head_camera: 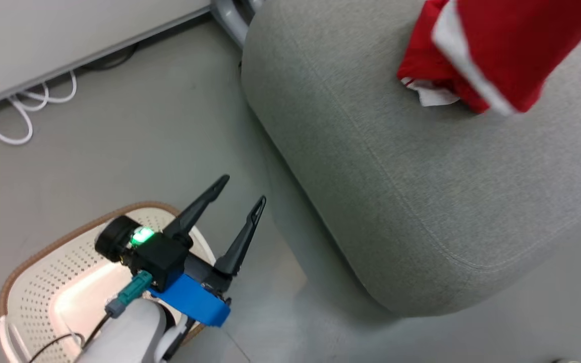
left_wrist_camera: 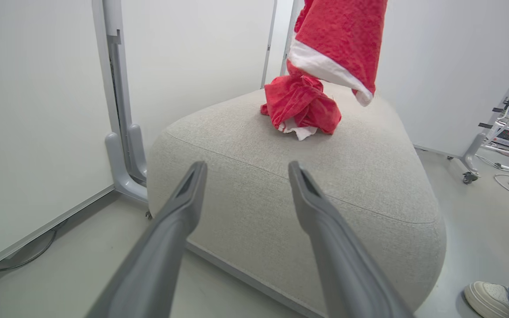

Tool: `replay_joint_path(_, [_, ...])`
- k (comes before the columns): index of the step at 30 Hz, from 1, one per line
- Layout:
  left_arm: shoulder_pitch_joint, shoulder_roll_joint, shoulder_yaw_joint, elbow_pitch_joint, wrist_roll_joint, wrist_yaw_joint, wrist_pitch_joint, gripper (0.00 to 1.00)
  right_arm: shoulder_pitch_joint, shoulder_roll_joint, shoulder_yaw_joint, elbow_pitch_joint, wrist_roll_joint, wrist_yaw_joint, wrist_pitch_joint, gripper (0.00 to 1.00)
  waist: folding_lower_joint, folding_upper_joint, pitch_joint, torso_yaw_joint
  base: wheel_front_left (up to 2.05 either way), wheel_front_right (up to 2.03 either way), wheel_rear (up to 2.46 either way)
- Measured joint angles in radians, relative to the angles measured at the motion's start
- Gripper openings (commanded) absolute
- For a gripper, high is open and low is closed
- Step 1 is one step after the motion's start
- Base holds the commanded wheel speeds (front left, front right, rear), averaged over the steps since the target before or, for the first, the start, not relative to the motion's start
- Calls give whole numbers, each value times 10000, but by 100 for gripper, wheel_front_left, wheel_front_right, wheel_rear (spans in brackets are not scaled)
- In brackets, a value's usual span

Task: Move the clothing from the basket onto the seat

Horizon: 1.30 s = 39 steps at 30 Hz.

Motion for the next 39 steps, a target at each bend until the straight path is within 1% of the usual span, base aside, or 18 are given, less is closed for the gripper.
replay_joint_path(1, [-220,79,-25,-109,17,0,-2,100,-262,-309,-320,59,-23,0,21,0,0,0,234,136,0,0,0])
replay_joint_path(3, [-640,198,-17,-322,19,0,-2,100,-677,-711,-911,238,-69,-4,-44,0,0,0,724,417,0,0,0])
replay_joint_path(4, [-803,249,-27,-445,29,0,-2,100,-782,-832,-1076,326,-94,-2,-77,0,0,0,969,555,0,0,0])
replay_joint_path(6, [-1098,368,-81,-610,44,0,-2,100,-838,-867,-1304,583,-102,-2,-207,0,1,0,1464,838,0,0,0])
replay_joint_path(10, [-1624,537,-272,-842,75,0,-2,100,-711,-690,-1668,1269,-178,-2,-690,0,2,0,2362,1378,0,0,0])
replay_joint_path(13, [-1880,564,-355,-922,115,0,-2,100,-455,-316,-1820,1942,-288,0,-1053,0,2,0,2891,1770,0,0,0])
replay_joint_path(17, [-2005,562,-408,-1012,117,0,-2,100,-317,-71,-1898,2698,-462,0,-1453,0,2,0,3269,2239,0,0,0])
replay_joint_path(20, [-1975,554,-360,-1011,102,0,-2,100,-153,-10,-1814,3133,-564,0,-1708,0,1,0,3270,2418,0,0,0])
replay_joint_path(22, [-1887,525,-299,-995,79,0,-2,100,-89,4,-1674,3317,-606,0,-1847,49,1,0,3128,2431,0,0,0])
replay_joint_path(23, [-1801,485,-261,-976,46,0,-2,100,-85,-12,-1607,3371,-621,0,-1912,99,0,0,3036,2431,0,0,0])
replay_joint_path(30, [-1026,27,69,-648,-102,0,-2,100,482,-123,-658,3599,-604,-2,-2033,100,0,0,2033,2460,0,0,0])
replay_joint_path(33, [-501,-337,303,-426,-272,0,-2,100,999,-215,-249,3582,-591,-2,-2025,100,-2,0,1381,2513,0,0,0])
replay_joint_path(39, [697,-894,761,117,-556,0,-2,100,2154,-240,533,3010,-278,0,-1996,100,-4,0,-142,2708,0,0,0])
